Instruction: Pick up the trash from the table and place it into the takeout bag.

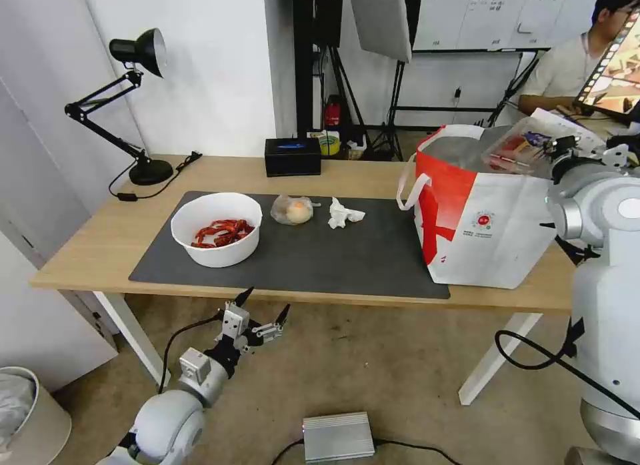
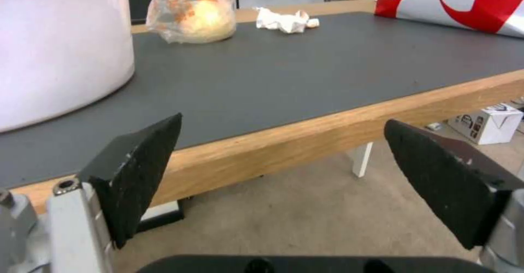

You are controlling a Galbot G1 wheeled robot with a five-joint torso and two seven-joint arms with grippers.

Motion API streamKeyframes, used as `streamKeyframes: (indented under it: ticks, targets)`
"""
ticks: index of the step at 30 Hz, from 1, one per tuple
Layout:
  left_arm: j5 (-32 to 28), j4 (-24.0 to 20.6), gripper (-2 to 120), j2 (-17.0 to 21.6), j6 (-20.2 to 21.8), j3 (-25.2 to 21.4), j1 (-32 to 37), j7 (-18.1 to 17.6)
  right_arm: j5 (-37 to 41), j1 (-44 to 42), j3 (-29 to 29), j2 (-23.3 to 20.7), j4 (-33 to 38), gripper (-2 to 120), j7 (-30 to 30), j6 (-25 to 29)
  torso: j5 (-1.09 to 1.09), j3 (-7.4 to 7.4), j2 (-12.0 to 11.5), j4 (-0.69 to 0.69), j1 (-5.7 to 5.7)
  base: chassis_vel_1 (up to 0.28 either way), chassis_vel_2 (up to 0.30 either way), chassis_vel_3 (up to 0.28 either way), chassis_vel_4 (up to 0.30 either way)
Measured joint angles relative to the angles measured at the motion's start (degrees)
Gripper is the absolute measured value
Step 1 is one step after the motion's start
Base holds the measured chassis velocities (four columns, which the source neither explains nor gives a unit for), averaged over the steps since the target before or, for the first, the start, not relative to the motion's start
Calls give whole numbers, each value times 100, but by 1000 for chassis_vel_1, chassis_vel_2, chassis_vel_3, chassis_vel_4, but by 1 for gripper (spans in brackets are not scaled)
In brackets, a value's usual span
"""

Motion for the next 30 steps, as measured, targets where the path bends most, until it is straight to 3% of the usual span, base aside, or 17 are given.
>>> streamKeyframes:
  ticks: [5,21,23,26,29,30]
  targets:
    - [21,-10,100,-21,-8,-12,38,6,17,-56,6,3,19,10,10,-9,0,0,0,0,0,0,0,0,0]
    - [120,-82,100,-126,-31,-71,190,17,89,-243,0,-33,248,71,-19,-21,0,0,0,0,0,0,0,0,0]
    - [123,-123,100,-144,-33,-124,220,16,112,-375,1,-56,410,78,-224,-24,0,0,0,0,0,0,0,0,0]
    - [123,-150,100,-156,-34,-155,240,15,77,-468,-2,-73,509,78,-384,-26,0,0,0,0,0,0,0,0,0]
    - [124,-206,100,-161,-41,-226,313,14,-259,-812,-56,-124,870,80,-1172,-23,1,0,0,-1,0,0,0,0,0]
    - [124,-206,100,-161,-41,-226,313,14,-259,-812,-56,-124,870,80,-1172,-23,1,0,0,-1,0,0,0,0,0]
